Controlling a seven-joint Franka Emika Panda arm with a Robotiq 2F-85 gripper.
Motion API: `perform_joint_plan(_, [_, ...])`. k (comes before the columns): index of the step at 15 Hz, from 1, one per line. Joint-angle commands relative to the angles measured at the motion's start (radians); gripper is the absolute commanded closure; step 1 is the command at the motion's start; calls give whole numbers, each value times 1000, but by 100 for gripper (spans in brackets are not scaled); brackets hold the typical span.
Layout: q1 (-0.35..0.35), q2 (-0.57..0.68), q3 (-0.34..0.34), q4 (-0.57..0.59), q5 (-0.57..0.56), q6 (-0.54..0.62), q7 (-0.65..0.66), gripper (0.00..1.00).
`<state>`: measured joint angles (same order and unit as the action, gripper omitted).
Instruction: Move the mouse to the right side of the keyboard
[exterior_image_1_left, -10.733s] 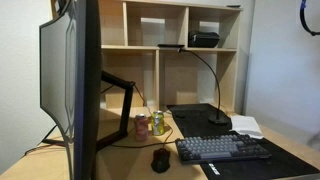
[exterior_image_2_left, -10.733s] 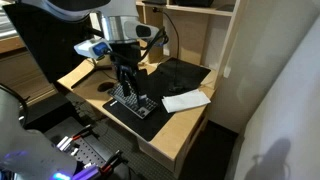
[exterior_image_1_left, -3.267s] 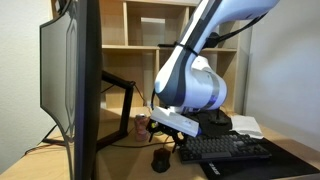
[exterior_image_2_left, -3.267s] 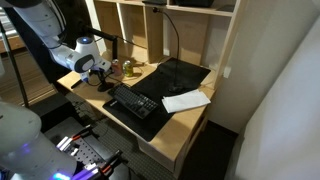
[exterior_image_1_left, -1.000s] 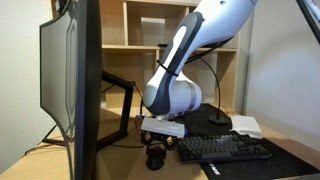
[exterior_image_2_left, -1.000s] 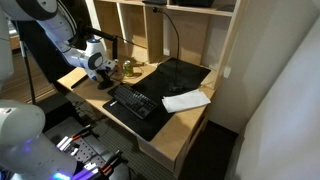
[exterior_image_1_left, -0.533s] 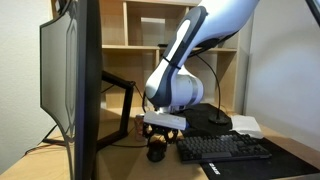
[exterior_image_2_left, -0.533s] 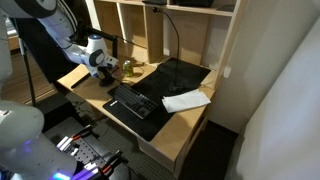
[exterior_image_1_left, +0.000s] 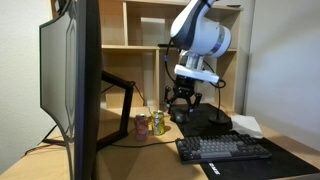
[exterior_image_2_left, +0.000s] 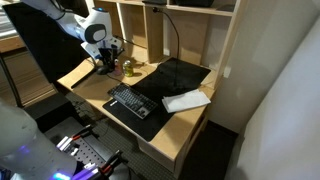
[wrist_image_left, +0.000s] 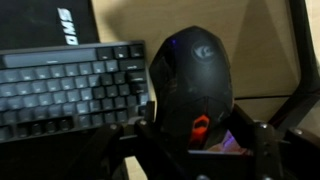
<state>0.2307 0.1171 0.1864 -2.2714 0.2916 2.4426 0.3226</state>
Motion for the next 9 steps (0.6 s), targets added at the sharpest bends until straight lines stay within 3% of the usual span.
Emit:
perform_joint_plan(1, [-62,-204,-52,-168,-115,-135,-43,54])
perform_joint_plan(3, [-110,-287,-86,-261,-299,-117,26,54])
perform_joint_plan(7, [-255,-375,-131,-426,-581,52,165,54])
perform_joint_plan(8, [-218,-318,-115,-334,-500,-39,105,29])
perform_joint_plan(9, [-249,-334,-121,-372,-540,4,127,29])
